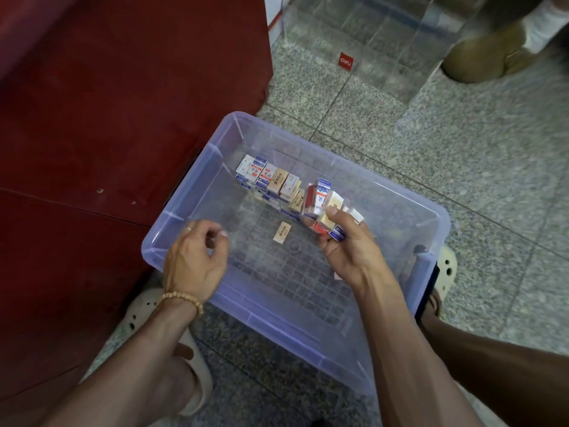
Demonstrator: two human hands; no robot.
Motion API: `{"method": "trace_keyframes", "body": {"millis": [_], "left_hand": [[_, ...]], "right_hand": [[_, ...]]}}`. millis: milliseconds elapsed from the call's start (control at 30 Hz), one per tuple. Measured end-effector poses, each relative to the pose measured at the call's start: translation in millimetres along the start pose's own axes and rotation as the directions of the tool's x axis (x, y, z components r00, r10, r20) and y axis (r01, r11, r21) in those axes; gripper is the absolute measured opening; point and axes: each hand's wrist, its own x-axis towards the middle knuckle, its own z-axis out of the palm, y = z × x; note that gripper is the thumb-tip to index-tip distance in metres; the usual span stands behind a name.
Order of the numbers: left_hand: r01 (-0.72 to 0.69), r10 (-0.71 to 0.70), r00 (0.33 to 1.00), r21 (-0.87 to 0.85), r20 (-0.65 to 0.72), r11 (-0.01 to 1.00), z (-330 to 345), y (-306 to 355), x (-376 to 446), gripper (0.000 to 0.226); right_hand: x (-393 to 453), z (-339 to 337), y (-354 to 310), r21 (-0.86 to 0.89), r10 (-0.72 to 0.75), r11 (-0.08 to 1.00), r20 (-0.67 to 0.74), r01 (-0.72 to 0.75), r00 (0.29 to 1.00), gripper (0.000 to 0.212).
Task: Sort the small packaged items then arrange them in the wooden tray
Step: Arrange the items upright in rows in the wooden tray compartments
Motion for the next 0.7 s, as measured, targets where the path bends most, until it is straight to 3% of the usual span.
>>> {"method": "trace_keyframes", "body": {"millis": [133,267,333,433,533,600,700], "left_hand": [[0.01,-0.013,1.0,-0.19,-0.014,0.982,-26.3,29.6,-9.7,0.003],[-0.051,0.057,0.998,-0.454,-0.002,0.889,-69.1,71.4,-25.3,0.021],[-0.058,0.107,0.993,-0.551,0.057,0.832,-93.0,87.1,-33.1,0.028],[-0.059,0.149,0.981,-0.543,0.123,0.838,-123.2,90.9,-43.7,0.042],[-0.061,0.158,0.979,-0.557,0.128,0.828,-150.6,89.7,-53.7,0.026],[-0.04,0.131,0.987,-0.646,0.093,0.762,-172.7,89.5,-64.3,0.011],[0.044,0.064,0.992,-0.787,0.105,0.615,-203.1,86.4,-78.4,0.017]], "right_hand": [[-38.5,25.0,-2.8,-0.034,0.009,0.999,0.167,-0.003,0.986,0.031],[-68.7,50.1,0.9,-0.181,0.016,0.982,0.333,0.047,0.943,0.082],[-82.9,62.1,0.7,-0.267,0.019,0.96,0.377,0.089,0.926,0.08],[-108.6,82.8,-1.9,-0.333,0.011,0.93,0.451,0.157,0.892,0.068],[-133.9,105.3,-5.1,-0.393,0.006,0.891,0.512,0.228,0.859,0.055],[-152.7,120.0,-4.0,-0.383,-0.007,0.89,0.532,0.248,0.847,0.061],[-177.8,142.8,1.7,-0.34,-0.046,0.904,0.525,0.259,0.85,0.055]]}}
